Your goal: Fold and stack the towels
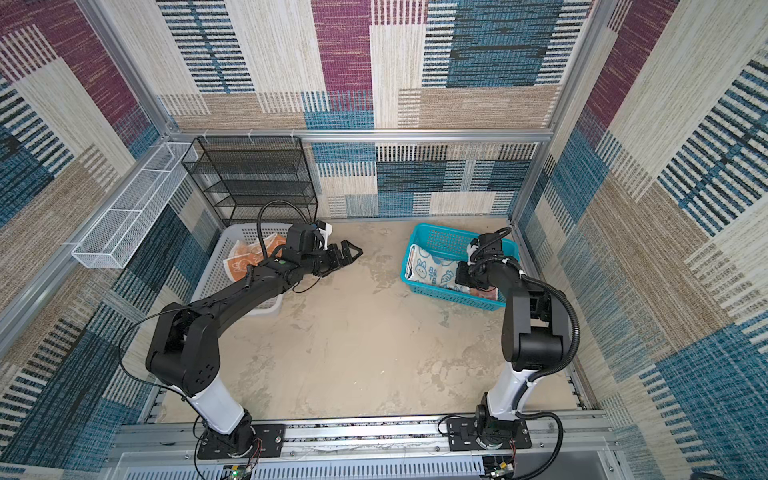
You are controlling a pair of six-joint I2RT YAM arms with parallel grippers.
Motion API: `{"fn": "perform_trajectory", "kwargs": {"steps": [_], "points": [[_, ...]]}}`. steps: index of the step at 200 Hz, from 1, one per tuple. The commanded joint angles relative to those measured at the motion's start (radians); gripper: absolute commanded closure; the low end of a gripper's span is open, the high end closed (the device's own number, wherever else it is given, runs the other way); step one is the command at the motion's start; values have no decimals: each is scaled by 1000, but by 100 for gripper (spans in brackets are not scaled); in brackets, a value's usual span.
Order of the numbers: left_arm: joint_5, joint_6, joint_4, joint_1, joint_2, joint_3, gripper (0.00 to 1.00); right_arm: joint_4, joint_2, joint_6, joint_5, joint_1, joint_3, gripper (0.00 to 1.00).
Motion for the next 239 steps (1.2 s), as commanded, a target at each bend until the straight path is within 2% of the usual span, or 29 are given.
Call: {"fn": "perform_trajectory", "kwargs": {"steps": [1, 24, 48, 121, 144, 187, 217, 225, 239], "points": [[10, 1, 2, -5, 8, 13, 0, -7, -25, -10, -2, -13, -2, 100], [10, 3, -3, -9, 11, 18, 0, 30, -76, 8, -132, -35, -19, 100], [5, 10, -10, -10, 11, 17, 0, 27, -112, 11, -170, -39, -7, 100], [12, 11, -10, -19, 18, 22, 0, -21, -108, -25, -59, -101, 11, 100], [15, 12, -13, -22, 28, 24, 0, -14, -92, -24, -62, -133, 3, 100], [16, 15, -17, -27, 40, 25, 0, -13, -35, -29, 41, -150, -3, 100], [13, 19, -21, -30, 47, 26, 0, 10, -6, -7, 54, -175, -7, 100], [13, 20, -23, -30, 48, 27, 0, 16, 1, -4, 61, -175, -7, 95], [12, 22, -27, -33, 52, 32, 0, 19, 15, -1, 62, -176, -1, 73]]}}
